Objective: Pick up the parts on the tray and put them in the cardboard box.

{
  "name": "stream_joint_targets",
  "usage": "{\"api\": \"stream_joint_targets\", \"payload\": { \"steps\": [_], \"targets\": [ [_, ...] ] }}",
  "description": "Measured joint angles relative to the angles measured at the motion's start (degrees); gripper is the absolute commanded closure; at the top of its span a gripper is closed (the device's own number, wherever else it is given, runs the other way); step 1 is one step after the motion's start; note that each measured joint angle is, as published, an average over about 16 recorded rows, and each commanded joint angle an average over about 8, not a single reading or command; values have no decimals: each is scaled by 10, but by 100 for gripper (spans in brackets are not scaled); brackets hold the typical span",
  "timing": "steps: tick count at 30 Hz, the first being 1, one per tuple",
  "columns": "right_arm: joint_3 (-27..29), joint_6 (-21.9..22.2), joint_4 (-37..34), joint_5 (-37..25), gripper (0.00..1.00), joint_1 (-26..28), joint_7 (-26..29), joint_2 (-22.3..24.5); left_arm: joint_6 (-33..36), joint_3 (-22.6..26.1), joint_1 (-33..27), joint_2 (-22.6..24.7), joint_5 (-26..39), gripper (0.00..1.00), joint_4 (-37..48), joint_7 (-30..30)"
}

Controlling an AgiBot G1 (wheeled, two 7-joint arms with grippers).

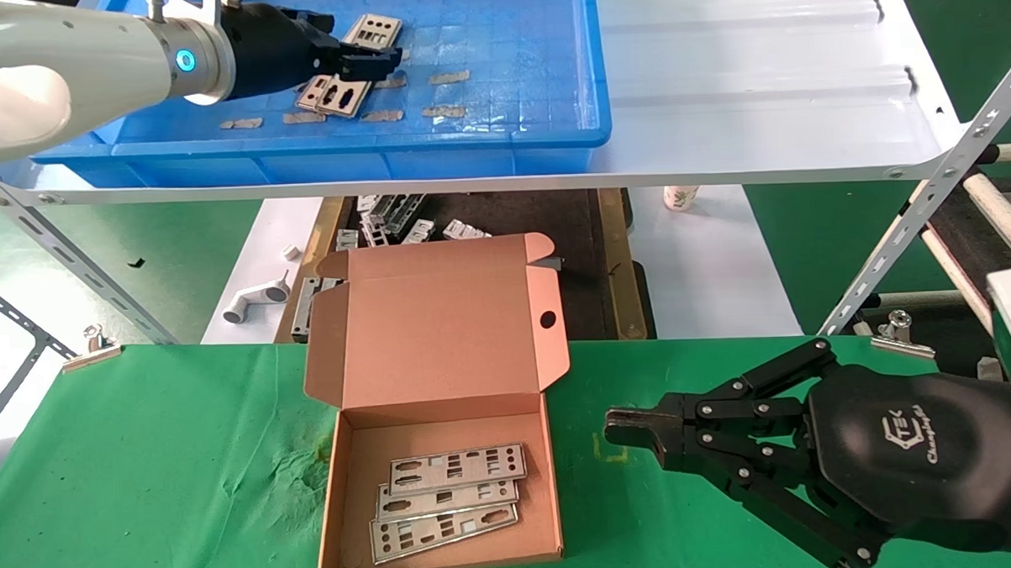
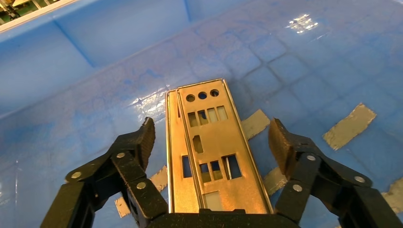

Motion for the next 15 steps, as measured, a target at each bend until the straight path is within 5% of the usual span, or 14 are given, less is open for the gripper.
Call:
{"api": "stream_joint_targets", "payload": {
  "steps": [5, 7, 15],
  "targets": [
    [0, 0, 0, 0, 100, 0, 0, 0, -6, 5, 6, 0, 6, 84, -11, -15],
    [0, 0, 0, 0, 100, 0, 0, 0, -8, 7, 8, 0, 9, 95, -15, -20],
    [0, 0, 0, 0, 100, 0, 0, 0, -14, 14, 15, -2, 17, 100, -30, -40]
  ]
}}
